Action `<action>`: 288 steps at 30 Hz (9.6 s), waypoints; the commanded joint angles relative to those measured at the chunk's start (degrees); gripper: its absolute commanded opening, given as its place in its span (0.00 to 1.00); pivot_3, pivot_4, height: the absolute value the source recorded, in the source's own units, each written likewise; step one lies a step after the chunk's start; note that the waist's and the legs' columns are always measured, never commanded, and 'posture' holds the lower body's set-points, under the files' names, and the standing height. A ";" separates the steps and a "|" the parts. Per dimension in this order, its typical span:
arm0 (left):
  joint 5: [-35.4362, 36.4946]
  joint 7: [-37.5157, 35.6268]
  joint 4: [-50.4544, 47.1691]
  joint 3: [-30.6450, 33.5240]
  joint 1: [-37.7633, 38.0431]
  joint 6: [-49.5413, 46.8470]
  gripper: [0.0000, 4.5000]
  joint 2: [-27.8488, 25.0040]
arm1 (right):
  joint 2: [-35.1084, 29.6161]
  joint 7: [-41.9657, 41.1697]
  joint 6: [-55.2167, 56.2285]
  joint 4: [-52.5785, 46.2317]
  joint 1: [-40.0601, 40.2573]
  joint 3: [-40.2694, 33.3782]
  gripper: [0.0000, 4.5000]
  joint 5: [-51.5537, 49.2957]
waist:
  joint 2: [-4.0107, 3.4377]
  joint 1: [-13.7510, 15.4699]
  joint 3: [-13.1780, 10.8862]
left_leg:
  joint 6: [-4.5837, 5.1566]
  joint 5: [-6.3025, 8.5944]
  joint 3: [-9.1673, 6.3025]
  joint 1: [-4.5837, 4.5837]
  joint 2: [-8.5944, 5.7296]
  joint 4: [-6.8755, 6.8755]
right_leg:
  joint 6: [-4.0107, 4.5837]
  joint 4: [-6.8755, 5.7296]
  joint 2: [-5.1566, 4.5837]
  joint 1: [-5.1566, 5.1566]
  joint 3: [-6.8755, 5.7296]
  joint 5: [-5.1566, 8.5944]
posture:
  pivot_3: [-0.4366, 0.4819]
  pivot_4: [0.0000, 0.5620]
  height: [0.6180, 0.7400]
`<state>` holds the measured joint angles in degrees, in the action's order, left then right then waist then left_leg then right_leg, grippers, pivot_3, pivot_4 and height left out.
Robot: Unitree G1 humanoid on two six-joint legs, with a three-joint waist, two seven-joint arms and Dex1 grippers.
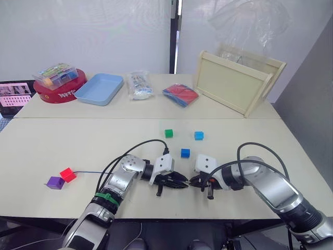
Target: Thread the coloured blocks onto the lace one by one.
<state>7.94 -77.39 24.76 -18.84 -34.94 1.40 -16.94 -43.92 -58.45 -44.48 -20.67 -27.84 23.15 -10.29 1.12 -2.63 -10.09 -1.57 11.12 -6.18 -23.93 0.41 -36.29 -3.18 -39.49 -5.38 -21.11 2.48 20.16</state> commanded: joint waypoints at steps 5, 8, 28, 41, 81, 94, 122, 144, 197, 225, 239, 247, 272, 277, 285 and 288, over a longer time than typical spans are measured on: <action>0.49 -0.30 -1.01 0.36 -0.47 1.04 0.22 -0.11 | 0.35 0.19 0.38 -1.35 -0.41 -0.67 0.00 -0.14 | 0.00 0.00 0.00 | 0.00 0.00 0.00 0.00 0.00 0.00 | 0.00 0.00 0.00 0.00 0.00 0.00 | 0.48 0.27 1.00; 0.78 -0.35 -1.00 0.55 -0.46 0.70 0.05 -0.07 | 0.34 0.09 0.46 -1.23 -0.43 -0.70 0.00 -0.13 | 0.00 -0.02 0.00 | 0.00 0.00 0.00 0.00 0.00 0.00 | 0.00 0.00 0.00 0.00 0.00 0.00 | 0.48 0.27 1.00; 1.24 0.09 -1.20 0.93 -0.07 0.33 0.00 0.23 | -1.13 1.31 -5.23 -7.91 10.72 -20.77 0.68 -13.20 | 0.01 0.37 0.00 | 0.00 0.00 0.00 -0.01 -0.02 -0.01 | 0.00 0.05 -0.03 0.06 -0.01 0.00 | 0.48 0.27 1.00; 3.13 1.78 -3.70 3.32 0.64 -1.27 0.00 -0.33 | 14.32 15.26 4.89 -13.72 37.14 -45.21 1.00 -20.32 | 0.00 0.04 0.05 | 0.02 0.01 0.00 0.05 -0.06 -0.01 | 0.00 0.05 -0.04 0.15 0.07 0.00 | 0.48 0.27 1.00; 6.04 12.17 -26.21 8.65 14.93 -11.86 0.00 -11.71 | 30.52 32.28 38.37 60.12 -16.38 -25.49 0.83 0.73 | -0.09 -1.64 0.09 | -0.19 -0.11 0.02 0.44 -0.02 0.36 | 0.01 0.00 -0.02 0.21 0.17 0.00 | 0.48 0.27 1.00; 7.18 11.60 -23.19 12.00 14.42 -10.12 0.00 -15.54 | 30.35 31.61 38.00 48.01 -10.35 -27.78 0.27 -1.69 | -0.12 -1.45 0.08 | -0.24 -0.14 0.01 0.44 0.00 0.40 | 0.01 -0.04 -0.02 0.18 0.17 -0.01 | 0.48 0.27 1.00; 11.41 4.74 -23.18 13.06 17.76 -10.07 0.00 -18.37 | 37.17 45.57 14.31 -11.28 34.70 -15.95 0.80 -7.39 | -0.14 -0.90 0.08 | -0.16 -0.09 0.00 0.32 0.01 0.43 | 0.00 -0.16 0.02 -0.01 0.24 0.00 | 0.48 0.27 1.00; 11.23 8.93 -25.81 13.17 19.88 -9.66 0.00 -15.54 | -14.07 -14.61 30.10 -1.04 1.72 -7.38 0.99 -3.11 | -0.16 -0.93 0.04 | -0.06 -0.04 0.06 0.41 0.06 0.38 | 0.00 0.16 0.06 0.19 0.17 0.00 | 0.48 0.27 1.00; 7.69 9.60 -25.60 7.09 15.94 -9.32 0.00 -14.99 | 4.63 -11.09 -4.32 2.01 -10.92 10.44 0.31 13.04 | -0.11 -0.11 0.07 | -0.09 -0.05 0.01 0.21 0.00 0.31 | 0.03 0.22 0.00 0.13 0.14 -0.01 | 0.48 0.27 1.00; 3.34 13.56 -24.36 0.56 13.41 -9.29 0.00 -8.19 | 4.01 -9.87 -6.59 -1.27 -11.70 10.75 0.31 9.96 | -0.11 0.07 0.07 | -0.09 -0.05 0.01 0.19 -0.01 0.29 | 0.03 0.22 -0.01 0.13 0.13 -0.01 | 0.48 0.27 1.00; 3.70 11.19 -27.28 0.73 11.38 -15.12 0.53 -10.17 | 3.64 -8.62 -7.43 -0.97 -11.51 10.68 0.31 9.74 | -0.10 -0.07 0.08 | -0.09 -0.05 0.00 0.20 -0.01 0.24 | 0.03 0.19 0.00 0.15 0.12 -0.01 | 0.48 0.27 1.00; 4.11 10.50 -32.93 2.00 14.36 -19.34 0.53 -17.95 | 3.18 -7.38 -7.88 -1.10 -11.19 10.55 0.31 9.37 | -0.11 -0.09 0.07 | -0.09 -0.05 -0.01 0.20 0.00 0.26 | 0.02 0.19 0.01 0.14 0.13 -0.01 | 0.48 0.27 1.00; 3.01 11.43 -26.07 -0.54 10.30 -16.55 0.00 -10.74 | 3.08 -6.13 -7.76 -0.82 -11.59 11.06 0.31 8.76 | -0.10 0.02 0.08 | -0.08 -0.05 -0.01 0.19 -0.01 0.23 | 0.02 0.19 0.01 0.15 0.12 -0.01 | 0.48 0.27 1.00; 0.82 12.98 -23.47 -2.18 8.93 -15.53 0.00 -8.14 | 3.26 -5.82 -8.00 -1.09 -11.30 11.01 0.31 8.62 | -0.10 -0.02 0.08 | -0.09 -0.05 -0.01 0.19 -0.01 0.22 | 0.02 0.19 0.01 0.15 0.12 -0.01 | 0.48 0.27 1.00; 4.94 11.45 -25.49 1.80 10.08 -18.16 0.41 -9.82 | 3.40 -6.06 -9.12 -1.87 -11.17 10.41 0.31 7.33 | -0.10 -0.10 0.08 | -0.08 -0.05 -0.02 0.19 0.00 0.21 | 0.02 0.17 0.01 0.14 0.12 -0.01 | 0.48 0.27 1.00; 5.59 11.30 -26.11 3.09 10.76 -17.51 0.62 -11.11 | 3.42 -6.45 -10.67 -2.84 -11.52 9.15 0.31 5.44 | -0.10 -0.02 0.08 | -0.08 -0.05 -0.02 0.19 0.00 0.21 | 0.02 0.16 0.01 0.14 0.12 -0.01 | 0.48 0.27 1.00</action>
<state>11.80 -65.87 0.69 -17.52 -24.56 -16.56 -27.53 -40.49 -64.47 -54.32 -21.34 -39.36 33.13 -3.15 1.02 -2.64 -10.01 -1.66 11.07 -6.20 -23.74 0.40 -36.08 -3.16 -39.32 -5.38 -20.97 2.60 20.15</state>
